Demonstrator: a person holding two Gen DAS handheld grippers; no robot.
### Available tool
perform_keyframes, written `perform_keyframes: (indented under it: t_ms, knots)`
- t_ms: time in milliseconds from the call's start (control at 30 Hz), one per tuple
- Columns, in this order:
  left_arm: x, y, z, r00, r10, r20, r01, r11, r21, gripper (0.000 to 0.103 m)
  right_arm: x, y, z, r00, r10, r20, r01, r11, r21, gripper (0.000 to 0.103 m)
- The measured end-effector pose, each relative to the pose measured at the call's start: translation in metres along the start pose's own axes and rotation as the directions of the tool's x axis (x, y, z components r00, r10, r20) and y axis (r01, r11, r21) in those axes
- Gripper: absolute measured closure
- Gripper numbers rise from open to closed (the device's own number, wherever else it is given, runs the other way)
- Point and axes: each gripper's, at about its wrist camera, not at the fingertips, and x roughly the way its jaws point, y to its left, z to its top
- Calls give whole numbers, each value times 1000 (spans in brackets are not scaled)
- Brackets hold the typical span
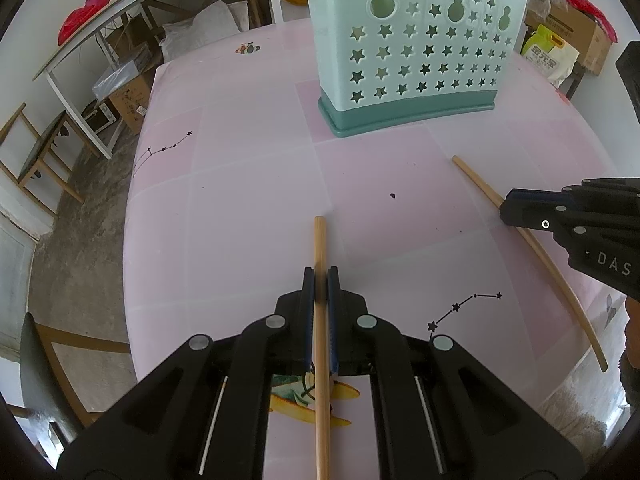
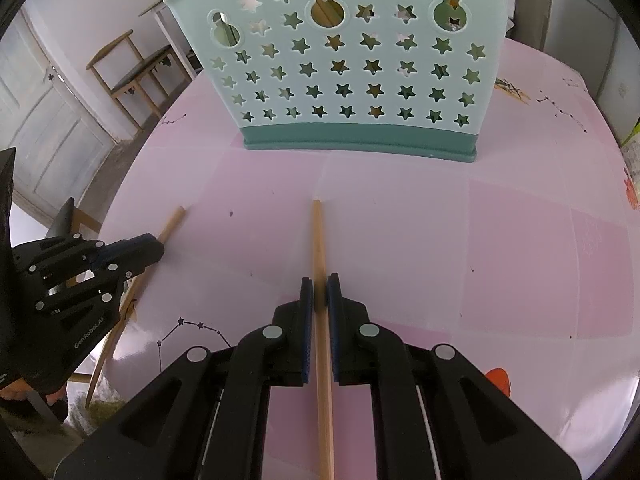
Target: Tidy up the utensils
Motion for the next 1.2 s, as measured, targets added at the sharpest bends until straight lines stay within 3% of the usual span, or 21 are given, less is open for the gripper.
perform_keyframes:
  t_ms: [700, 1200]
  knots:
    - [1, -1, 3, 1000, 11, 2, -11, 1000, 11, 98, 4, 13, 2, 998, -56, 27, 57, 998, -40, 95]
    - [-1, -6, 2, 999, 37, 13, -38, 999, 38, 98, -26, -9, 14, 993, -41, 113, 37, 999, 39, 96]
